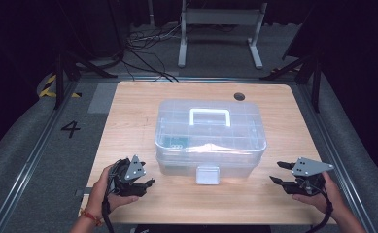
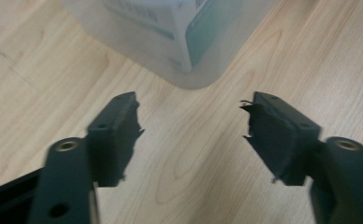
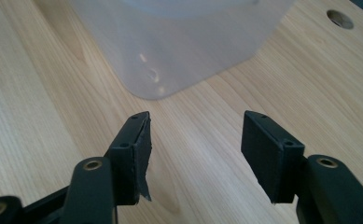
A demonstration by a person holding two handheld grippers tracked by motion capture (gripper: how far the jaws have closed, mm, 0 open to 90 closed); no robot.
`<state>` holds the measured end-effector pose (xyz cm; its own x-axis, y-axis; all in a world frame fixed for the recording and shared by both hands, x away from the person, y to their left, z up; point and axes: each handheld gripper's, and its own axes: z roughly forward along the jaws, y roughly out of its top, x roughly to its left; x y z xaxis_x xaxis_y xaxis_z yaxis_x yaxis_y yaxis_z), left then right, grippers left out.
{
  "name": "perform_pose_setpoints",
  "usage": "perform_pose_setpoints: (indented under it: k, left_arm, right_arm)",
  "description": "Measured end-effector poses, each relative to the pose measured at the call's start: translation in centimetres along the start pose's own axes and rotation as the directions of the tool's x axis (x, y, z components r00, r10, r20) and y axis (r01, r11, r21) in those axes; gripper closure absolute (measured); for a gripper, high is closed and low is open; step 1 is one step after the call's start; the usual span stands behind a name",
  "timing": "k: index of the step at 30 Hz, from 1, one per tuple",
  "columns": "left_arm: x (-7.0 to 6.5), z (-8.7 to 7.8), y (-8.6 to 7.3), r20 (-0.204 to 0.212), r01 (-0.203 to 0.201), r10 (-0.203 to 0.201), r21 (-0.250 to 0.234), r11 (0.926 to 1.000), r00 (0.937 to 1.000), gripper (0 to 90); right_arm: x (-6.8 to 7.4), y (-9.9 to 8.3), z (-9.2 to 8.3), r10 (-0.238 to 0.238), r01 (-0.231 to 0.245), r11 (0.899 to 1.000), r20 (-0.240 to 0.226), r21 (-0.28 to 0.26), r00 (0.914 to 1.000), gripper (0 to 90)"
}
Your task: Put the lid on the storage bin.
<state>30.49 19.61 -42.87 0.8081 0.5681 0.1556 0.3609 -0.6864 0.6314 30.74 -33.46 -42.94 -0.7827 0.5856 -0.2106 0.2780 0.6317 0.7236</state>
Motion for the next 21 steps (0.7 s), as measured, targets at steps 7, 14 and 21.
perform_pose_setpoints:
  k: [7,14,21]
  left_arm:
    - [0.4,0.2,-1.6,0.013,0.025,-0.025,0.024,0.9994,0.9996,26.1]
    - [0.9,0.6,-3.2,0.038,0.045,-0.046,0.019,0.9988,0.9982,25.1]
    - [2.0,1.0,-5.3,0.046,0.1,-0.102,0.038,0.9942,0.9938,19.8]
  right_arm:
    - [-1.8,-3.6,-0.7,0.109,-0.108,0.994,0.034,-0.014,0.9935,37.7]
    - [-2.8,-6.5,-0.8,0.222,-0.221,0.975,0.078,-0.018,0.972,31.6]
    - [-4.1,-9.1,-0.6,0.35,-0.351,0.936,0.134,-0.021,0.927,24.6]
